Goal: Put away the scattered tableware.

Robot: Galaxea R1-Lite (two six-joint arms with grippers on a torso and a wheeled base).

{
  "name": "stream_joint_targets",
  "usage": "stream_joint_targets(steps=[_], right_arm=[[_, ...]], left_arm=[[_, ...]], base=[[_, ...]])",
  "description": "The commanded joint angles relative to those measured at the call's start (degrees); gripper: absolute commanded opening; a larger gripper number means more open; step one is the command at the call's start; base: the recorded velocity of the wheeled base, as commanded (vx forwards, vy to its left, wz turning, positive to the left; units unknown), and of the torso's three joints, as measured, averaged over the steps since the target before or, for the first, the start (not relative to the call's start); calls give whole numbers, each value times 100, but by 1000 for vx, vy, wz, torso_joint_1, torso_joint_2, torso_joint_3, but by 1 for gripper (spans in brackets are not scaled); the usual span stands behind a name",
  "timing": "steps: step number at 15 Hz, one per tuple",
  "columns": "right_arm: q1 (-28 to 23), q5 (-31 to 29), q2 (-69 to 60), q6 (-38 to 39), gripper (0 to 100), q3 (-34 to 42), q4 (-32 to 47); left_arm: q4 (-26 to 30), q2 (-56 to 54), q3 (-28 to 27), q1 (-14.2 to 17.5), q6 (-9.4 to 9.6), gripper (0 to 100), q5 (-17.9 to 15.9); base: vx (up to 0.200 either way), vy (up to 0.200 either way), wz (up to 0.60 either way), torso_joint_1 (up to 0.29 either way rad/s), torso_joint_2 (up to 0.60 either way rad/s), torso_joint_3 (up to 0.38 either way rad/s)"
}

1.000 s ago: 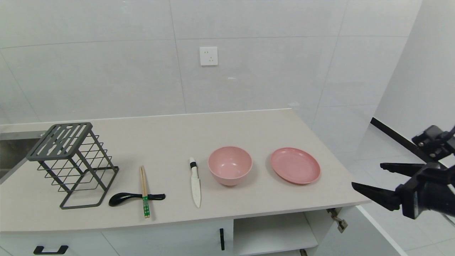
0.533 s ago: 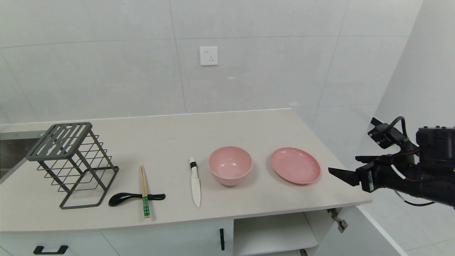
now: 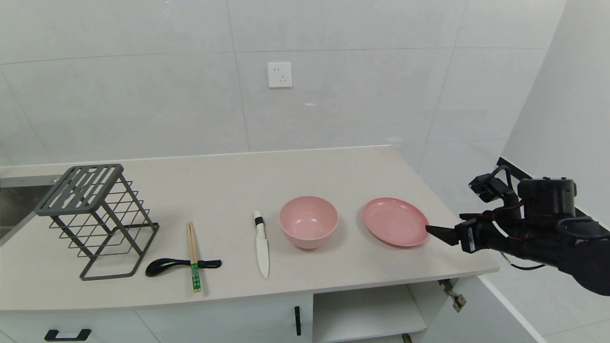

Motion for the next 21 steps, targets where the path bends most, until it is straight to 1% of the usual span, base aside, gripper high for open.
stream_joint_targets(steps=[1, 2, 6, 10, 15, 18, 19, 21], right_arm=[[2, -3, 630, 3, 100, -165, -222], [2, -12, 850, 20, 100, -332, -328], [28, -29, 1228, 231, 100, -508, -583], [2, -109, 1509, 240, 100, -684, -609], [-16, -188, 1870, 249, 100, -1141, -609], [11, -214, 2142, 416, 100, -1457, -618], [11, -223, 2239, 407, 100, -1545, -688], [-16, -249, 2485, 416, 100, -1598, -1145]], left_arm=[[-4, 7, 0, -4, -5, 100, 3], [5, 7, 0, -4, -5, 100, 3], [-4, 7, 0, 5, -14, 100, 3], [5, 7, 0, -4, -14, 100, 3], [5, 7, 0, -4, -14, 100, 3], [5, 7, 0, -4, -14, 100, 3], [5, 7, 0, -4, -14, 100, 3], [5, 7, 0, -4, -14, 100, 3]], base=[[0, 0, 0, 0, 0, 0], [0, 0, 0, 0, 0, 0], [0, 0, 0, 0, 0, 0], [0, 0, 0, 0, 0, 0], [0, 0, 0, 0, 0, 0], [0, 0, 0, 0, 0, 0], [0, 0, 0, 0, 0, 0], [0, 0, 0, 0, 0, 0]])
